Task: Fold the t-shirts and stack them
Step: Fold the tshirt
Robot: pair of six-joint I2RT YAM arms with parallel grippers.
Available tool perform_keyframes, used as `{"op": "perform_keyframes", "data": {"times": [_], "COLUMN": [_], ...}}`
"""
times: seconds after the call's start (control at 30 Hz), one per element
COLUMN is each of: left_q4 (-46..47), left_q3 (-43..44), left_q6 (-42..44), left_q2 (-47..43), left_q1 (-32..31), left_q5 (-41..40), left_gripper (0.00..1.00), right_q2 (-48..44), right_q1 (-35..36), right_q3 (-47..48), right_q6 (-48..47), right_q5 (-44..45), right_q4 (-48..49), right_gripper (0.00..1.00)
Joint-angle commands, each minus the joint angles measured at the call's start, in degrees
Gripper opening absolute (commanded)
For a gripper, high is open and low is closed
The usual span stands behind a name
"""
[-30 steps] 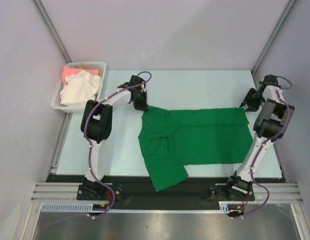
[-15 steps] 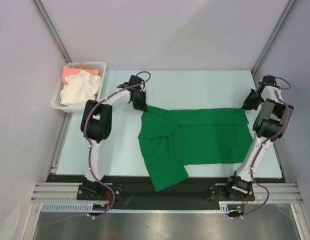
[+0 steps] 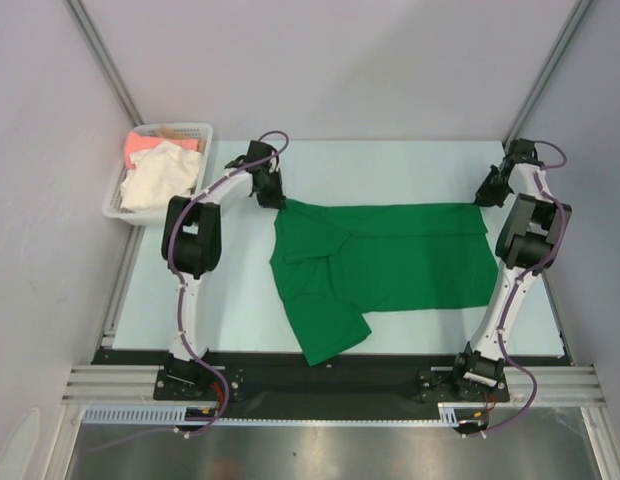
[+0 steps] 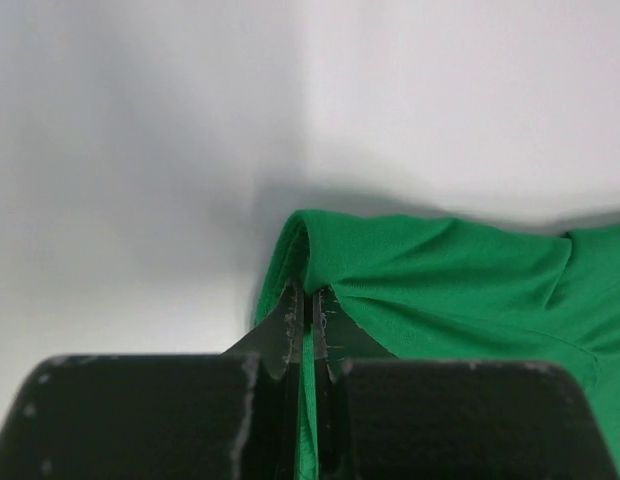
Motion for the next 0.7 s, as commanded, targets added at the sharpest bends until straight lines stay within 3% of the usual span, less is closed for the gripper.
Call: {"op": "perform_keyframes", "data": {"times": [0.0, 0.27, 0.33, 0.43, 0.47, 0.5, 0.57, 0.67], "left_q4": [1.5, 1.2, 0.5, -0.6, -1.0, -1.4, -2.7, -4.9], "left_q3": [3.5, 7.5, 8.5, 7.8, 7.6, 7.3, 6.7, 4.0], "left_q6": [-0.6, -2.4, -3.1, -3.1, -2.7, -1.8, -0.6, 0.5], "left_q2": [-0.1, 1.3, 2.3, 0.9, 0.4, -0.3, -2.7, -7.6], "left_q1": [0.8, 1.7, 1.7, 1.7, 1.7, 1.7, 1.8, 1.7], "left_q5": [-4.4, -3.5, -2.1, -3.4, -3.9, -4.7, -6.4, -8.5], "left_gripper": [0.00, 0.00, 0.15, 0.41, 0.47, 0.61, 0.69, 0.70], "right_q2": [1.8, 4.3, 6.0, 8.4, 8.3, 8.0, 5.7, 0.9], "right_q1": [0.3, 0.6, 1.0, 1.1, 1.1, 1.0, 0.6, -0.3], "right_q3": [4.4, 9.6, 13.5, 21.0, 22.0, 22.5, 22.0, 19.2], "right_q6": [2.3, 3.9, 3.4, 2.6, 2.5, 2.5, 2.7, 4.6], "right_q5": [3.2, 4.9, 5.2, 4.6, 5.1, 5.6, 8.0, 14.7], "right_q4": [2.4, 1.8, -1.2, -7.6, -9.0, -11.0, -13.1, -16.5], "right_gripper": [0.00, 0.00, 0.01, 0.37, 0.45, 0.54, 0.71, 0.82]}}
